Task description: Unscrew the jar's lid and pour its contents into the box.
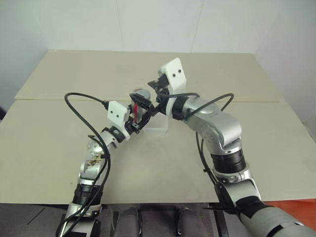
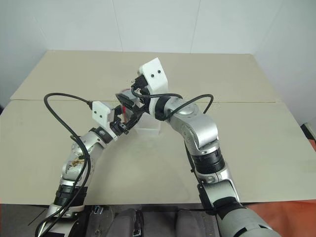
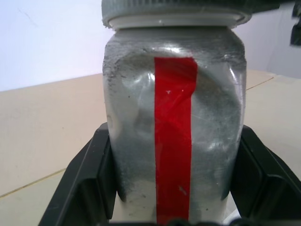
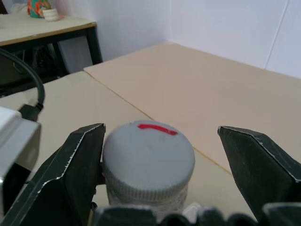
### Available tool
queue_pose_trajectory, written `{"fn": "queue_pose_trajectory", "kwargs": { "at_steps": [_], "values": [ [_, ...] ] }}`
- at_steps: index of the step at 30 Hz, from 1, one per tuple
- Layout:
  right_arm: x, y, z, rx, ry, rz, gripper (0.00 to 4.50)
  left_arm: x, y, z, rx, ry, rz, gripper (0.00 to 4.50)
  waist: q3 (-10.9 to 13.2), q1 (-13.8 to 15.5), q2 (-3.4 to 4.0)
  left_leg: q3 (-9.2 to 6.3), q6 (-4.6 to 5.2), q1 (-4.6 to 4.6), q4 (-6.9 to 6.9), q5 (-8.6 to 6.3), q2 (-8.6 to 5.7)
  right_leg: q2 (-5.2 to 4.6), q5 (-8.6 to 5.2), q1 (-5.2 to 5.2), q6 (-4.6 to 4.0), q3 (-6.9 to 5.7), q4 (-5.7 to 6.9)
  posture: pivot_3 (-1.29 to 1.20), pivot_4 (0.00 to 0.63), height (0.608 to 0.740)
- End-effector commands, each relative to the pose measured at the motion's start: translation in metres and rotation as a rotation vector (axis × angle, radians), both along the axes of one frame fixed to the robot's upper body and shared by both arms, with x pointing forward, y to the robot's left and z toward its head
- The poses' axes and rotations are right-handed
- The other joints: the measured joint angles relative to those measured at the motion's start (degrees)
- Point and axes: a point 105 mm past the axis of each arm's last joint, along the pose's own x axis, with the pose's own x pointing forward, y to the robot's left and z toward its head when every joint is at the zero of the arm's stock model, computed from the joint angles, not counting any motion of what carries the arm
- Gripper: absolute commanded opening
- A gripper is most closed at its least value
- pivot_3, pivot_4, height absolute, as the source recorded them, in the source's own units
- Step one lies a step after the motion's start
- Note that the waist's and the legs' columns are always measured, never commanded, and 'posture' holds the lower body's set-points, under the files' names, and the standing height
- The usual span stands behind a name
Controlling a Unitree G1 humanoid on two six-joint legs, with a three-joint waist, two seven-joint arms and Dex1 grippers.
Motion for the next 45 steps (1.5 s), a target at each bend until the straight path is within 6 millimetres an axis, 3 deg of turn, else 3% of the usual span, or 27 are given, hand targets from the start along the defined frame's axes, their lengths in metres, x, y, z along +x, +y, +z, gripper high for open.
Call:
{"fn": "queue_pose_trajectory", "kwargs": {
  "at_steps": [1,45],
  "values": [
    [-0.003,0.0,0.017,0.018,-0.073,0.001,4.46,-0.005,-0.003,0.018,-0.007,-0.077,-0.014,2.75,0.0,-0.03,0.0,-0.01,0.0,0.0,0.0,0.0,0.0,0.0,0.0,0.0,0.0,0.0,0.0,0.0,0.15,0.74],
    [-0.002,-0.036,0.009,-0.097,-0.113,-0.086,4.46,-0.001,0.001,0.024,-0.033,-0.084,0.006,2.75,0.0,-0.02,0.0,-0.03,0.02,0.0,-0.01,-0.01,0.0,0.0,0.0,-0.01,0.0,0.0,0.0,0.0,0.15,0.74]
  ]
}}
